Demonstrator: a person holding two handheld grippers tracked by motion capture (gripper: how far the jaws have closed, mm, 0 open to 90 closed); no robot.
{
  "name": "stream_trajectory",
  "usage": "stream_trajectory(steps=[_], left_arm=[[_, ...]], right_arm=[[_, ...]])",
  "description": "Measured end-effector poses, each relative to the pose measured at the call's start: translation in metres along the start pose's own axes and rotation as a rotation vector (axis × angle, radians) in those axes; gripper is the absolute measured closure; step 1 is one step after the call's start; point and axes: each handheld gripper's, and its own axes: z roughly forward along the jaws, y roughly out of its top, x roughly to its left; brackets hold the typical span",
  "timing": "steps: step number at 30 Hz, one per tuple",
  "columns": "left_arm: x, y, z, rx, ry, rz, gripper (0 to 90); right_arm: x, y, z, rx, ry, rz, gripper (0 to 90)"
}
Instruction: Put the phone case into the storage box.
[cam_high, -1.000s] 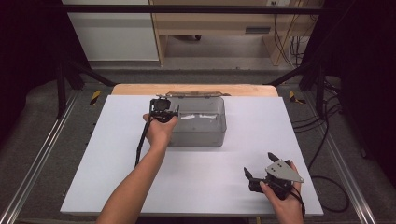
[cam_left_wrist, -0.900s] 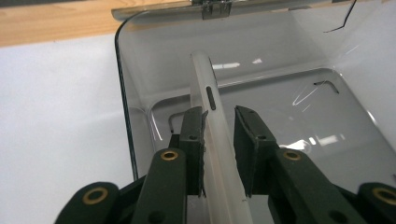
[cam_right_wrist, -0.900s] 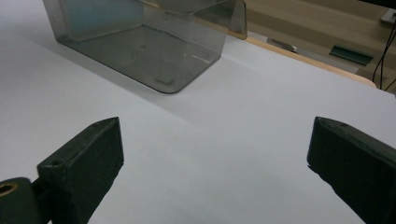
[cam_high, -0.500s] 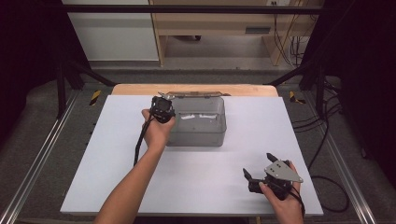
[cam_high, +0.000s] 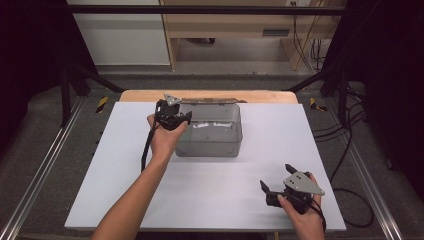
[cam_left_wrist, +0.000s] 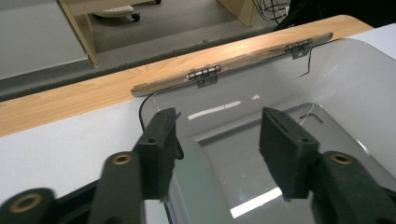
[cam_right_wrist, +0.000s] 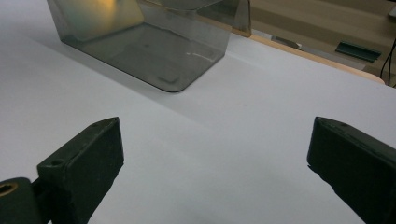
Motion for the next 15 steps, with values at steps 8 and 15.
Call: stream_trajectory(steps=[8, 15], left_arm=[[0.002, 0.002, -0.008, -0.068, -0.052, -0.046, 17.8], [0.009, 0.002, -0.021, -0.152, -0.104, -0.088, 5.9]], right_arm=[[-0.001, -0.001, 0.0, -0.002, -0.001, 0.013, 3.9], [-0.002, -0.001, 0.0, -0.004, 0.005, 0.023, 3.8]])
